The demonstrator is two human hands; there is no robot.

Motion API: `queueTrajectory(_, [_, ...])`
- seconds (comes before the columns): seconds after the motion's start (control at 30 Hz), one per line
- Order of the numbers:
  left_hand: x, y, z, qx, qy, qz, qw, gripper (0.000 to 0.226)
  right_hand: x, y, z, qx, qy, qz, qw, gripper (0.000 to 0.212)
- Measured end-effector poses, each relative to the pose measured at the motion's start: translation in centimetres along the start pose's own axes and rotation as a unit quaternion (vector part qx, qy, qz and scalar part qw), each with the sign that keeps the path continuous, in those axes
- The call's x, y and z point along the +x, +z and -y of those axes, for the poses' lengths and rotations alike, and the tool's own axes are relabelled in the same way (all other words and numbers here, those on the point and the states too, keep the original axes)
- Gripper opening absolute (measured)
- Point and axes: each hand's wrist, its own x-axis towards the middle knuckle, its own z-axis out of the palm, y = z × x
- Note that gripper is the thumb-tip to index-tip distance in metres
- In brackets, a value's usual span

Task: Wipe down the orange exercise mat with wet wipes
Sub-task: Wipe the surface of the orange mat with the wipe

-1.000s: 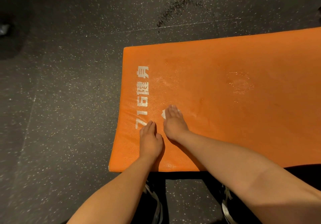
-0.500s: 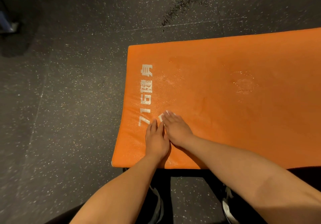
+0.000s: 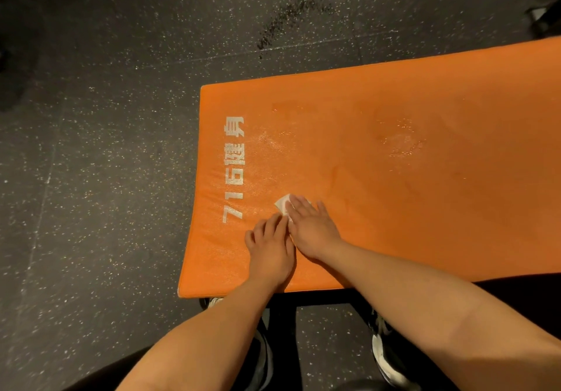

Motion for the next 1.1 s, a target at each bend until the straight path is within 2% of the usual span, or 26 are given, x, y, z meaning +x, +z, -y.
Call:
queueTrajectory(0.1, [-0.2, 0.4, -1.3, -0.001, 0.007, 0.018, 1.000, 0.060, -0.7, -0.8, -3.0, 0.023, 0.108, -0.021, 0.994, 0.058])
queueTrajectory(0.2, [0.0, 0.6, -1.4, 0.000, -0.008, 0.037, 0.999, 0.054, -1.4, -1.1, -4.2, 0.057, 0.194, -0.026, 0.979, 0.059])
queueTrajectory(0.27, [0.1, 0.5, -1.5, -0.011, -0.018, 0.040, 0.999, 0.052, -1.9, -0.6, -3.0, 0.070, 0.190, -0.027, 0.979, 0.060])
queueTrajectory(0.37, [0.0, 0.4, -2.1, -0.028, -0.034, 0.046, 0.998, 0.054, -3.1, 0.6, -1.1, 0.047, 0.097, -0.017, 0.994, 0.058])
queueTrajectory(0.43, [-0.1, 0.4, -2.3, -0.027, -0.035, 0.049, 0.998, 0.054, -3.6, 0.6, -1.8, 0.021, 0.065, -0.010, 0.998, 0.059])
queueTrajectory(0.6, [-0.1, 0.1, -2.5, -0.026, -0.034, 0.065, 0.997, 0.056, -3.9, -1.1, -5.3, 0.040, 0.176, -0.009, 0.984, 0.060])
queueTrajectory(0.7, [-0.3, 0.1, -2.8, -0.025, -0.037, 0.075, 0.996, 0.056, -4.4, -0.7, -3.6, 0.041, 0.190, -0.008, 0.981, 0.061])
queueTrajectory(0.87, [-0.9, 0.0, -2.7, -0.029, -0.023, 0.083, 0.996, 0.055, -5.6, 0.5, -1.3, 0.025, 0.037, 0.010, 0.999, 0.058])
queueTrajectory(0.93, [-0.9, -0.2, -2.6, -0.031, -0.017, 0.083, 0.996, 0.055, -5.4, 0.0, -2.7, 0.014, 0.065, -0.003, 0.998, 0.058])
queueTrajectory(1.03, [-0.9, -0.2, -2.6, -0.027, -0.014, 0.081, 0.996, 0.055, -5.4, -0.5, -4.4, 0.041, 0.179, -0.025, 0.983, 0.059])
queueTrajectory(1.1, [-0.8, -0.2, -2.6, -0.025, -0.019, 0.082, 0.996, 0.055, -5.5, -0.1, -3.8, 0.060, 0.200, -0.039, 0.977, 0.060])
